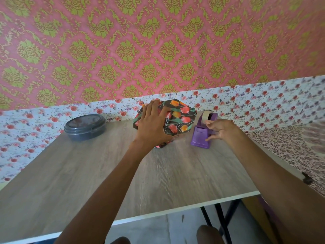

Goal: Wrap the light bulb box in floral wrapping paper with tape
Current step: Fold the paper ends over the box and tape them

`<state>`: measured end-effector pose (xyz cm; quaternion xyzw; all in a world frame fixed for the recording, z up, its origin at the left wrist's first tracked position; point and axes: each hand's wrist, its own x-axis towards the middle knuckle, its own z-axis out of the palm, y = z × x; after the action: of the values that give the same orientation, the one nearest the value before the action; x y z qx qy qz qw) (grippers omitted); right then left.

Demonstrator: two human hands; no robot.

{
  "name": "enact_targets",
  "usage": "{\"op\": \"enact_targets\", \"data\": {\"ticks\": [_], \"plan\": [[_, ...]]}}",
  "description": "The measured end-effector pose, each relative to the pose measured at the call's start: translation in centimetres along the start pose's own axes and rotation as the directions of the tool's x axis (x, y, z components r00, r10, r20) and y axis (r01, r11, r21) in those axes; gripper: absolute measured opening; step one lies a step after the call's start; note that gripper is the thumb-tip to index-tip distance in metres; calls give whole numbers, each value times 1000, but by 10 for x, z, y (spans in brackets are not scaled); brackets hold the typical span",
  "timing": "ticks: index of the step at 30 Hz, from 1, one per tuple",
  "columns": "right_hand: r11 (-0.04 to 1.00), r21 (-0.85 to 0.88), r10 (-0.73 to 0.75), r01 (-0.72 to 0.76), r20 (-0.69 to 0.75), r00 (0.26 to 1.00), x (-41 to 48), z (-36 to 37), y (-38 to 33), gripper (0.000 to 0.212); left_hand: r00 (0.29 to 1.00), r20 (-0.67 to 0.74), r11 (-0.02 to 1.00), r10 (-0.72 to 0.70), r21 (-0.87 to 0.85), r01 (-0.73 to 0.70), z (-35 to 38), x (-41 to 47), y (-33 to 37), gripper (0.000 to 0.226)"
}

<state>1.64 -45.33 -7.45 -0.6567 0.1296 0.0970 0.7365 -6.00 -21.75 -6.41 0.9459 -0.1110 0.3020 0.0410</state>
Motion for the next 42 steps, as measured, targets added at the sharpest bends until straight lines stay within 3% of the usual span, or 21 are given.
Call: {"op": "enact_targets", "data": {"ticks": [5,8,10,14,23,26,28,32,36,40,42], "plan": [[997,17,-78,79,-49,996,-4,6,4,32,1000,-23,1000,2,0,-2,3,0,-1,104],[996,48,-73,79,-106,992,3,12,14,6,1000,-16,1000,1,-4,-1,3,2,-2,104],[995,60,-67,75,-137,988,7,17,18,11,1000,-14,1000,-1,-9,1,3,3,-3,102],[989,116,-65,87,-182,981,16,24,24,46,1000,-7,1000,-9,-12,9,5,4,-4,102],[989,86,-90,117,-265,960,23,29,41,51,1000,-13,999,1,-37,-1,4,3,-7,104],[992,-18,-127,127,-310,942,28,28,45,49,1000,-4,999,0,-41,0,4,5,-7,104],[975,-182,-188,128,-370,910,31,26,46,49,1000,-9,999,4,-39,-5,5,6,-9,103],[867,-492,-314,79,-416,854,27,22,44,43,1000,-1,1000,1,-21,-1,8,8,-11,102],[753,-655,-392,59,-375,840,24,14,51,33,1000,2,1000,5,-13,-5,9,9,-11,101],[687,-665,-597,291,-290,748,13,7,61,10,1000,2,1000,6,-1,-6,8,9,-12,99],[676,-559,-665,481,-181,725,-7,10,59,8,1000,20,1000,8,27,-9,8,10,-13,99]]}}
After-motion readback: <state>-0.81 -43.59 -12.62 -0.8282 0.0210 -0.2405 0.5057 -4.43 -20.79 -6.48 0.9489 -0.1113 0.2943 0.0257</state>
